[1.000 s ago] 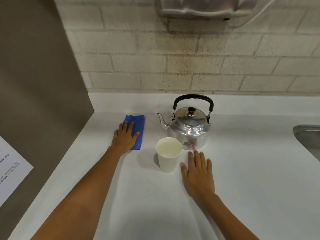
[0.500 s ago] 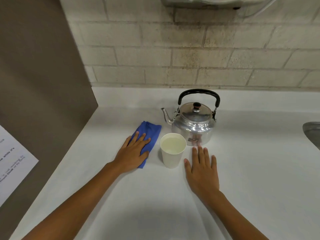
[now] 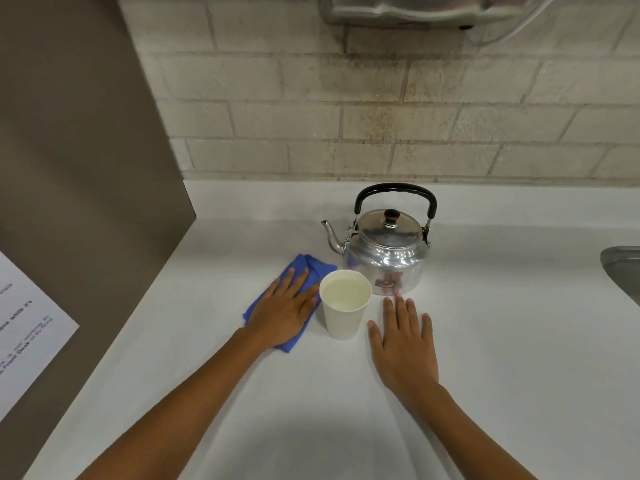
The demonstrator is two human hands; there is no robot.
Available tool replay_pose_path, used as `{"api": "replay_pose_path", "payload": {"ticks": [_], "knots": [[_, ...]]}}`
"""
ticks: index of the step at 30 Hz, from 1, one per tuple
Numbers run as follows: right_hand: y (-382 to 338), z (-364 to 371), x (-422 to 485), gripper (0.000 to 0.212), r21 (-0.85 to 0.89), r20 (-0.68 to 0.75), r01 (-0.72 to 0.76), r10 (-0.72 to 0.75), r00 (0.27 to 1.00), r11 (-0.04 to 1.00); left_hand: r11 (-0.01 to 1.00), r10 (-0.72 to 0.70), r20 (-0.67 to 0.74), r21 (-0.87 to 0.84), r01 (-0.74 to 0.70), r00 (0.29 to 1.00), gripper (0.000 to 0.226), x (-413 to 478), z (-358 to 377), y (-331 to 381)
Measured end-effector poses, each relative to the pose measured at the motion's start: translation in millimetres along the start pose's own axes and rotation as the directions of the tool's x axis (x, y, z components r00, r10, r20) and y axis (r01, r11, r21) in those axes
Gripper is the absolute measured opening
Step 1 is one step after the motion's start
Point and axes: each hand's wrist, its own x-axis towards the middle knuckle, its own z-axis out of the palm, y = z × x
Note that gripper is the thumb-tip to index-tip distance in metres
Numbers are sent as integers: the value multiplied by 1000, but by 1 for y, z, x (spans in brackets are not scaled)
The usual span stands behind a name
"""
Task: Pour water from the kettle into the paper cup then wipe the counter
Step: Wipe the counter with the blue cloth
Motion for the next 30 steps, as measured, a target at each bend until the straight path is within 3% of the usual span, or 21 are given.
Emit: {"api": "replay_pose_path", "payload": {"ticks": [3, 7, 9, 11, 13, 16, 20, 23, 25, 28, 30], "knots": [[-1, 1, 0, 62, 3, 2, 0, 0, 1000, 1000, 999, 30, -33, -44, -31, 999, 46, -32, 3, -33], [-4, 0, -2, 60, 6, -30, 4, -4, 1000, 1000, 958, -286, -13, -22, 285, 958, 48, -9, -13, -57], [-4, -1, -2, 60, 4, -30, 5, -5, 1000, 1000, 938, -346, -27, -8, 346, 938, 49, 1, -15, -38], [-3, -1, -2, 60, 2, -35, 8, -7, 999, 1000, 953, -301, -34, -36, 300, 953, 49, -11, -7, -15], [-2, 0, -1, 60, -1, -47, 7, -7, 999, 1000, 985, -161, -65, -76, 156, 985, 48, -47, 5, -2], [-3, 1, -1, 59, -4, -49, 7, -7, 999, 1000, 990, -46, -80, -134, 35, 996, 47, -99, 8, -20], [-3, 1, -1, 60, 3, -43, -5, 5, 999, 1000, 939, -339, -36, -73, 336, 940, 50, -88, -7, -57], [-5, 0, -2, 59, -7, -44, -3, 3, 999, 1000, 902, -431, -22, -26, 431, 902, 52, -61, -12, -33], [-4, 0, -2, 59, -11, -43, -4, 3, 999, 1000, 920, -391, -36, -50, 389, 920, 51, -66, -4, -5], [-3, 0, -2, 59, 2, -52, 0, 0, 999, 1000, 980, -179, -91, -104, 170, 980, 50, -116, 11, 22], [-3, -1, -3, 59, 10, -57, 2, -2, 998, 1000, 984, -110, -76, -147, 98, 991, 54, -150, 9, 14]]}}
